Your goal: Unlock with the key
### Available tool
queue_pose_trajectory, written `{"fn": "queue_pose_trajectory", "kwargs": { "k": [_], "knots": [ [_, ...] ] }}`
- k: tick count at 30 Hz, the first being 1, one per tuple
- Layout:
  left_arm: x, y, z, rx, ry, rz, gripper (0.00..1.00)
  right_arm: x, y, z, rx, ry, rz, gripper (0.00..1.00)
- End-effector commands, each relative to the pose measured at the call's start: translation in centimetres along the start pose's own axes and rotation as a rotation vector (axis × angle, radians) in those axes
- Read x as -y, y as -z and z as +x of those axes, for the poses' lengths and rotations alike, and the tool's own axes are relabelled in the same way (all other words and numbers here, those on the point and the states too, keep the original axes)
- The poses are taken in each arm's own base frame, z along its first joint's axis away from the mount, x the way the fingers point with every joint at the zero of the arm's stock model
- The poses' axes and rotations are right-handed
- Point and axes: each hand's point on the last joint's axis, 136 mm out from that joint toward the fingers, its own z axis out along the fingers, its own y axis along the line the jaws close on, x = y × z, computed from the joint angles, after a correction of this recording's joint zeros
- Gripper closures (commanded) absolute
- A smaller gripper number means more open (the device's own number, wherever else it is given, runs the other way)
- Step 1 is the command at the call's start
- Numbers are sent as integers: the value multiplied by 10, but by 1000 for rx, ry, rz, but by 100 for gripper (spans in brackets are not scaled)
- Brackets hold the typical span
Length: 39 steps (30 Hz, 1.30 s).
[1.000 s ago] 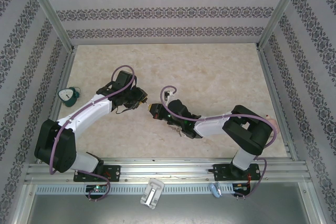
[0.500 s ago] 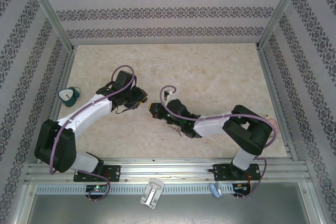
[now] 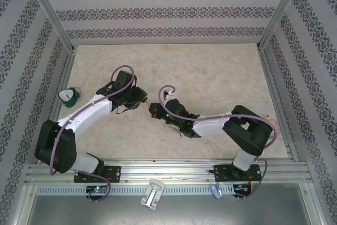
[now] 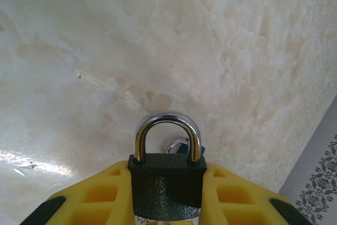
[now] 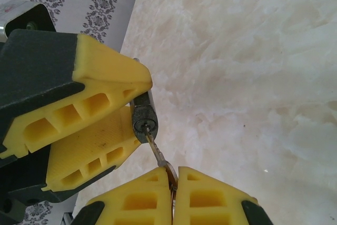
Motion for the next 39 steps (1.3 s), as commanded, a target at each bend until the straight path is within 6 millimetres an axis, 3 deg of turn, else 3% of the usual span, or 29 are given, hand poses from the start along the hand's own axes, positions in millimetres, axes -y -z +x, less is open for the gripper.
{"fn": "queue_pose_trajectory", "kwargs": {
  "k": [1, 12, 23, 28, 39],
  "knots": [
    [12, 1, 3, 4, 8, 9, 82, -14, -3, -16, 77, 24, -8, 100],
    [8, -7, 5, 2, 2, -37, 83, -33, -2, -22, 133, 12, -75, 100],
    [8, -10, 7, -12, 6, -35, 85, -49, -4, -15, 127, 213, -24, 100],
    [9, -9, 7, -12, 9, -23, 85, -50, -5, -12, 126, 184, -50, 100],
    [13, -7, 9, -19, 9, -6, 86, -71, -6, -23, 146, 76, -223, 100]
  ]
}}
